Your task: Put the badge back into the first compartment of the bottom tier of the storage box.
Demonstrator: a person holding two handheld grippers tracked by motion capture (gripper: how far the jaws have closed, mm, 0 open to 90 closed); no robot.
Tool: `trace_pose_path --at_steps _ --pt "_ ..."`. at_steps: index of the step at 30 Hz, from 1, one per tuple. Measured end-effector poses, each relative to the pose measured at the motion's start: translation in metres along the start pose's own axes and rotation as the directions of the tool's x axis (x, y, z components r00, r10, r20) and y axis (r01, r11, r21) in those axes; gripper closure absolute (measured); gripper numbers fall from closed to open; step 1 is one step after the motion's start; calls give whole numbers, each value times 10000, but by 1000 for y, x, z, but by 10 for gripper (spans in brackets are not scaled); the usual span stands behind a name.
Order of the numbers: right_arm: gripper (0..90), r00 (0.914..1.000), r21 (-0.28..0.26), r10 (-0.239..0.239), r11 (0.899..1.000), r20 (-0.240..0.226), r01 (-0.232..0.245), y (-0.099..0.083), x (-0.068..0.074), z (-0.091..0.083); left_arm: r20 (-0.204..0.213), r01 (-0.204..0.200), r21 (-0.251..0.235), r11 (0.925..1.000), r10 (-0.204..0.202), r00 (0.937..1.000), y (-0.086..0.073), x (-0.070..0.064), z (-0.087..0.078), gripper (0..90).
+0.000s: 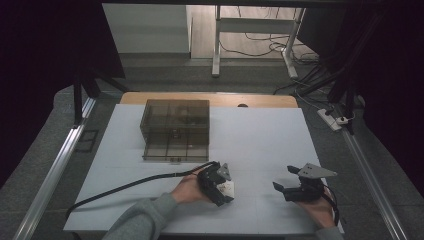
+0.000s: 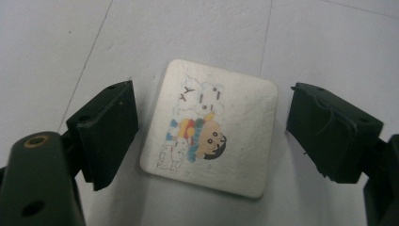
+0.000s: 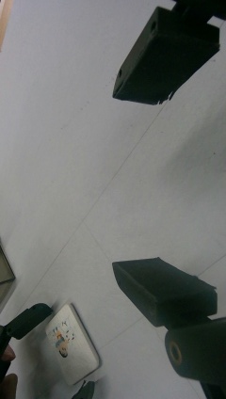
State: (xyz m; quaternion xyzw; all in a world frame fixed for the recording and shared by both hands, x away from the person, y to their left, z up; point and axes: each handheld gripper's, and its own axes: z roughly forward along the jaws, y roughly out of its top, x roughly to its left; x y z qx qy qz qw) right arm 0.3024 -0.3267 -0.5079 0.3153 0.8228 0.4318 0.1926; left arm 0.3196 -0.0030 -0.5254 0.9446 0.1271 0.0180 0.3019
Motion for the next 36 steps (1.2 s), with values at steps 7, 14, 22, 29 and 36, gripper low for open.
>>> trace_pose_path --at_steps 7,14,22,29,36 --pt "148 10000 4 -2 10000 -56 2 0 0 0 -94 -311 -20 9995 310 9995 0 -3 -1 272" --pt "148 10000 3 -24 10000 -95 24 0 0 0 -147 -333 13 9994 333 9993 0 -5 -2 322" --pt "148 9999 3 -15 10000 -113 15 -1 0 0 -323 -443 -34 9990 441 9985 0 -7 -3 324" --pt "148 9999 5 -16 10000 -109 16 -1 0 0 -444 -460 -121 9989 455 9980 1 -6 -9 324" --pt "149 9999 -10 -21 10000 -131 21 -1 1 0 -495 -486 -253 9985 473 9977 2 -6 -14 323"
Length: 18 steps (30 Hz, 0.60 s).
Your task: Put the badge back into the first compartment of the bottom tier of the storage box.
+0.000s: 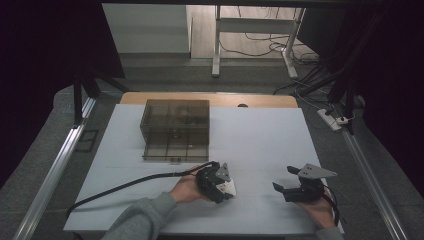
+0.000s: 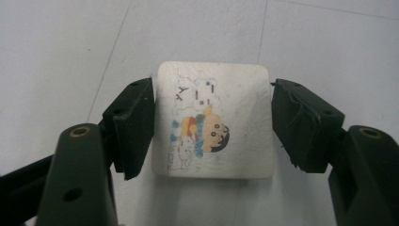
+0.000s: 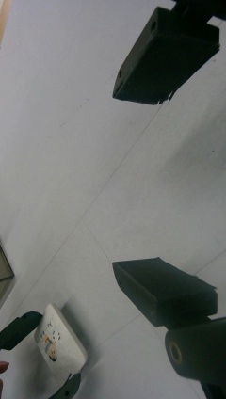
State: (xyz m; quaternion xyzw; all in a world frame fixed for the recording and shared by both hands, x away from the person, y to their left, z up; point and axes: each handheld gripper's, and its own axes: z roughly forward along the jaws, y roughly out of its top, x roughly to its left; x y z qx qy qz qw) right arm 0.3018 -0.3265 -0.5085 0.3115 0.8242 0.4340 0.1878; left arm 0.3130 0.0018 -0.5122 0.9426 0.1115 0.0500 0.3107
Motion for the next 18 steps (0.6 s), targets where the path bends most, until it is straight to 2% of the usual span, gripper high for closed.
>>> trace_pose_path --at_steps 7,13,18 --pt "150 10000 -34 15 10000 51 -15 0 0 0 -157 -19 -282 9996 15 9999 2 2 -13 323" --pt "150 10000 -20 17 10000 70 -17 0 1 1 -158 -145 -464 9988 138 9998 4 2 -20 323" --pt "150 10000 -6 22 10000 60 -22 -1 1 1 -108 -93 -596 9982 87 9999 4 2 -23 322"
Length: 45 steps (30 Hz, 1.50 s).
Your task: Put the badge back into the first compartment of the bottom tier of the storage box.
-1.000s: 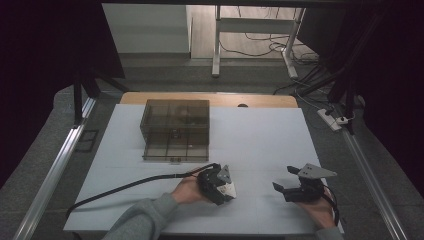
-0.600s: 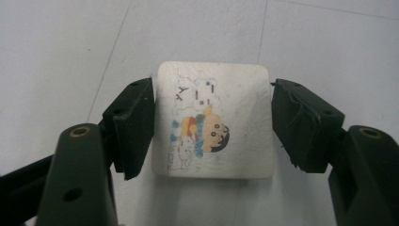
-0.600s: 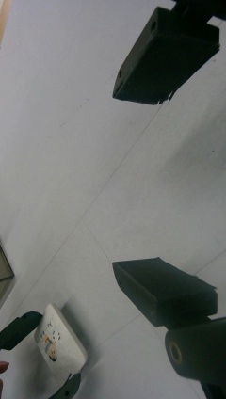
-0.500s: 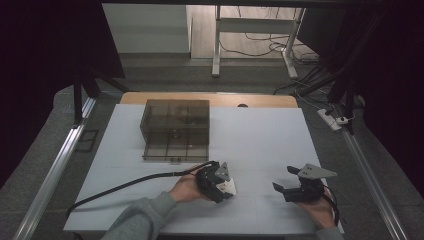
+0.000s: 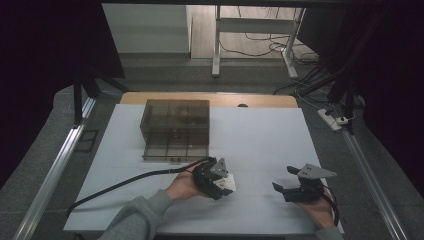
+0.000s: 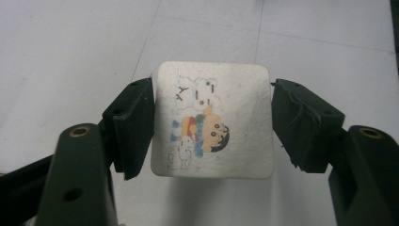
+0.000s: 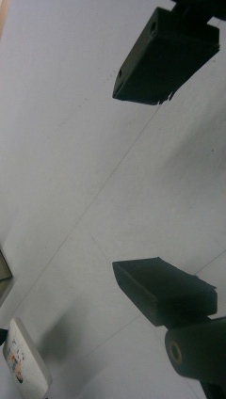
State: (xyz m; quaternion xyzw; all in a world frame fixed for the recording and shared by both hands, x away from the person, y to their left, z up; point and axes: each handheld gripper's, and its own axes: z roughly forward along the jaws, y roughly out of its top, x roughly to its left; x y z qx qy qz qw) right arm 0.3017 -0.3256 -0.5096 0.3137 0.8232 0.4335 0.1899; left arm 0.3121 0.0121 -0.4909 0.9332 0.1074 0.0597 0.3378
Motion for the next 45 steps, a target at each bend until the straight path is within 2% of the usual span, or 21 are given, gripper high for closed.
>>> trace_pose_path --at_steps 7,31,45 --pt "150 10000 43 -40 10000 59 40 0 0 -1 -60 45 -67 10000 -45 10000 0 2 -4 322" --pt "152 10000 63 -39 10000 3 39 0 0 -1 -597 455 -750 9961 -500 9970 -6 18 -36 322" --pt "153 10000 119 -44 9999 22 44 0 0 0 -745 624 -860 9943 -688 9948 -10 24 -43 322"
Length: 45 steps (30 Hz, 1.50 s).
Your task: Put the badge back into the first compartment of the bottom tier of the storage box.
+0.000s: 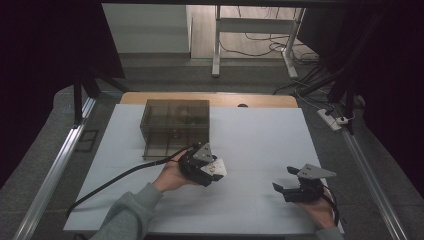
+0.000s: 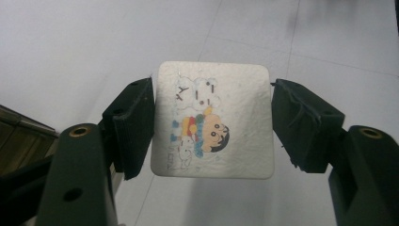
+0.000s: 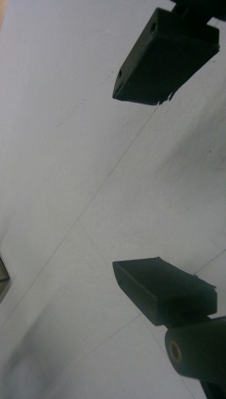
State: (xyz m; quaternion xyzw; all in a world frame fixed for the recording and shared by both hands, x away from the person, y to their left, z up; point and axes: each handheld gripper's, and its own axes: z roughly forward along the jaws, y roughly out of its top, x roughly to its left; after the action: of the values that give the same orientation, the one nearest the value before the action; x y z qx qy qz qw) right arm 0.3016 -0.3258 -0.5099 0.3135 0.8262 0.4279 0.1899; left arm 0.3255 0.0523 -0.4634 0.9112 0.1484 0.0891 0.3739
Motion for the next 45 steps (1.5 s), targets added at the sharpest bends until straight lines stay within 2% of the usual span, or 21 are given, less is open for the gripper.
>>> trace_pose_path --at_steps 13,45 --pt "154 10000 -19 21 10000 -13 -21 0 0 1 -308 215 -283 9994 -224 9993 -4 11 -17 322" --pt "156 10000 79 -35 10000 35 34 0 1 1 -764 649 -350 9973 -674 9948 -15 26 -28 322"
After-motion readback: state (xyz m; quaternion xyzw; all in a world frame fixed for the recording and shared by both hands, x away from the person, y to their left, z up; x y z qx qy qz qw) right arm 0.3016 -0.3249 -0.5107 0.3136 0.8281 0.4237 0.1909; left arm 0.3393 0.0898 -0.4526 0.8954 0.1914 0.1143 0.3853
